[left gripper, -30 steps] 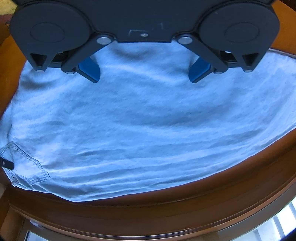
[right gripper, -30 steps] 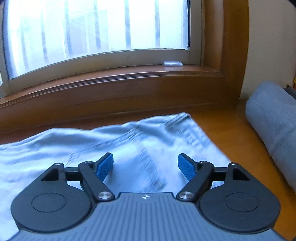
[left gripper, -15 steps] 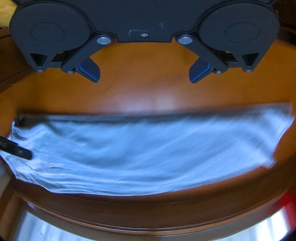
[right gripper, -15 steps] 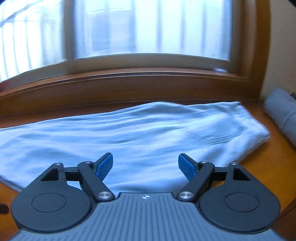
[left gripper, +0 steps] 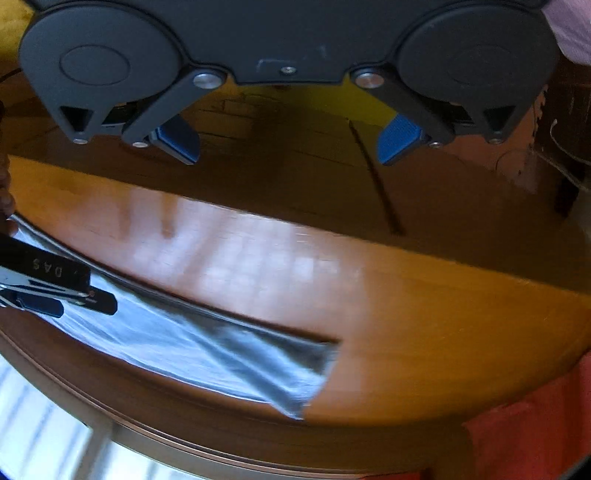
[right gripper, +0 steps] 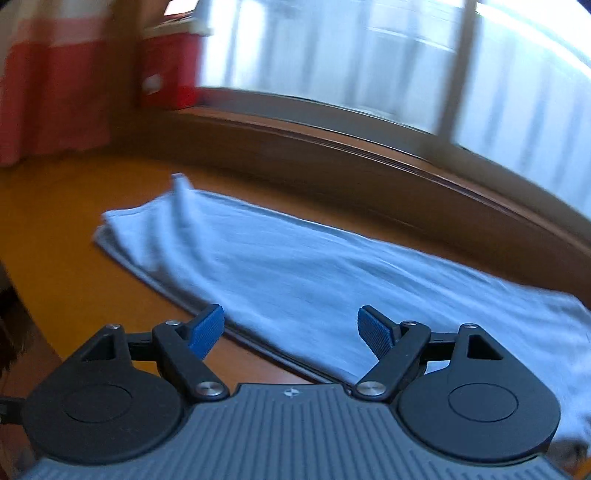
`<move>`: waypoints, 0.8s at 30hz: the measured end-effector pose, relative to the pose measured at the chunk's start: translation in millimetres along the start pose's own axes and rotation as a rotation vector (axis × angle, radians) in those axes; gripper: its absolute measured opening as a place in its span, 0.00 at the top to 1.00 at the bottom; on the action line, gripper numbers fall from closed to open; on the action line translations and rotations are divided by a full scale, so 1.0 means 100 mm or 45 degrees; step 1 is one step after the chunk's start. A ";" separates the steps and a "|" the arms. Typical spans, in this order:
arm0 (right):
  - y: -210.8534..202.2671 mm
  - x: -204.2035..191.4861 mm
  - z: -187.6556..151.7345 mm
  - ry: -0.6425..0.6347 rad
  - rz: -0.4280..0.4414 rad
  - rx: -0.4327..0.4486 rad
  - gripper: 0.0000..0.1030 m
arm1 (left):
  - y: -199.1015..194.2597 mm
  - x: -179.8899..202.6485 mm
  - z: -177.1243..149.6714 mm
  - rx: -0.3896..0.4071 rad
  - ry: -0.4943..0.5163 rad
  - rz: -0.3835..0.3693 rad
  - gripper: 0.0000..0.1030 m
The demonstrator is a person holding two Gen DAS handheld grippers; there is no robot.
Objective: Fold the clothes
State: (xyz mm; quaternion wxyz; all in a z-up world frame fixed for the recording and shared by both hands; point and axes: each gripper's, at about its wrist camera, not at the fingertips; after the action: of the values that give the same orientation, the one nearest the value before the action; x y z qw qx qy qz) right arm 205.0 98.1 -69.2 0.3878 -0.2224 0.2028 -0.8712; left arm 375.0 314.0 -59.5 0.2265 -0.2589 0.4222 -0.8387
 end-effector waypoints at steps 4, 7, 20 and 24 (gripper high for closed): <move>0.21 -0.18 0.13 0.052 0.075 -0.008 0.20 | 0.01 -0.23 0.11 0.004 0.014 0.032 0.00; 0.45 -0.18 0.24 0.278 0.147 -0.049 0.20 | 0.02 -0.45 0.34 0.022 0.054 0.063 0.00; 0.92 -0.55 0.35 0.328 -0.026 -0.166 0.20 | 0.27 -1.03 1.44 -0.034 0.200 -0.051 0.00; 0.83 -0.75 0.38 0.274 -0.040 -0.131 0.22 | 0.35 -1.03 1.69 -0.067 0.396 -0.095 0.00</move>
State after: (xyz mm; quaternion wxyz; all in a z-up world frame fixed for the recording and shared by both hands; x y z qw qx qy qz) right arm 319.2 97.5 -99.0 0.3383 -0.1503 0.2844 -0.8844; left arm 564.8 257.2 -27.1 0.1200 -0.1472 0.4641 -0.8652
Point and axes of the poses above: each gripper's, at about its wrist camera, not at the fingertips, and y roughly the way its jaws point, x to its right, z to its top, and after that the axes turned 9 degrees about -z, right-handed
